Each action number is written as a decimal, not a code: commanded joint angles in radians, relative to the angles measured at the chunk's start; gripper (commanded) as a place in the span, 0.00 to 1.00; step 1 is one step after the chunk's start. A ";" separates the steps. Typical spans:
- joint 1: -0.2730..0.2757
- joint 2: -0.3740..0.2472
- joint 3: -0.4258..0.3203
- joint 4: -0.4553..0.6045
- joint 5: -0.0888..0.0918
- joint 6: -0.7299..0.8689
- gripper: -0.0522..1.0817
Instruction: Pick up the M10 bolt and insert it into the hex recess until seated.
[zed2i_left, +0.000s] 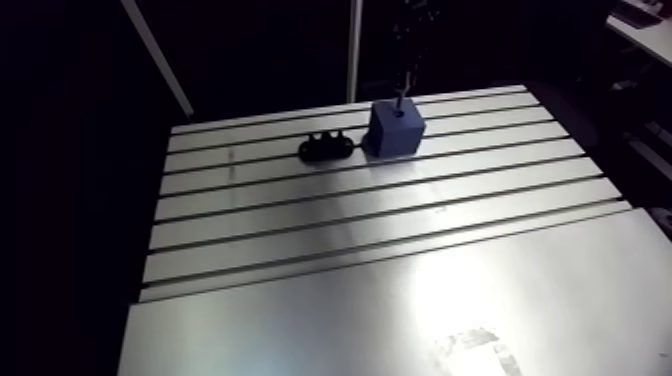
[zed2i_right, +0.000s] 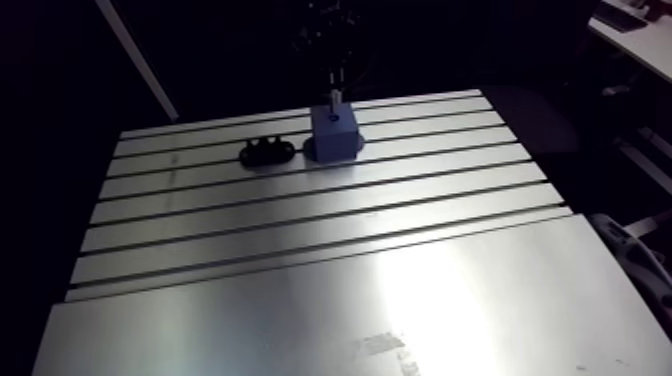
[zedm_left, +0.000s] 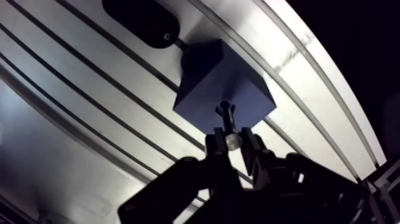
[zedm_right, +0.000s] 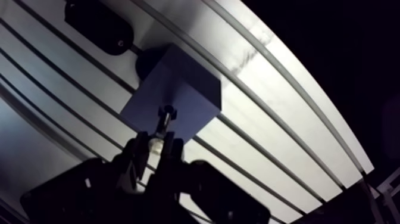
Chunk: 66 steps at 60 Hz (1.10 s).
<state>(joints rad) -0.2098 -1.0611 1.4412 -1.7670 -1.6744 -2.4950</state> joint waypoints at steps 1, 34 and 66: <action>0.001 0.008 0.001 -0.002 0.000 0.001 0.84; 0.001 0.010 0.009 -0.002 0.000 0.000 0.84; 0.000 0.009 0.018 -0.004 0.000 0.000 0.84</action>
<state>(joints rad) -0.2100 -1.0517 1.4567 -1.7706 -1.6746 -2.4937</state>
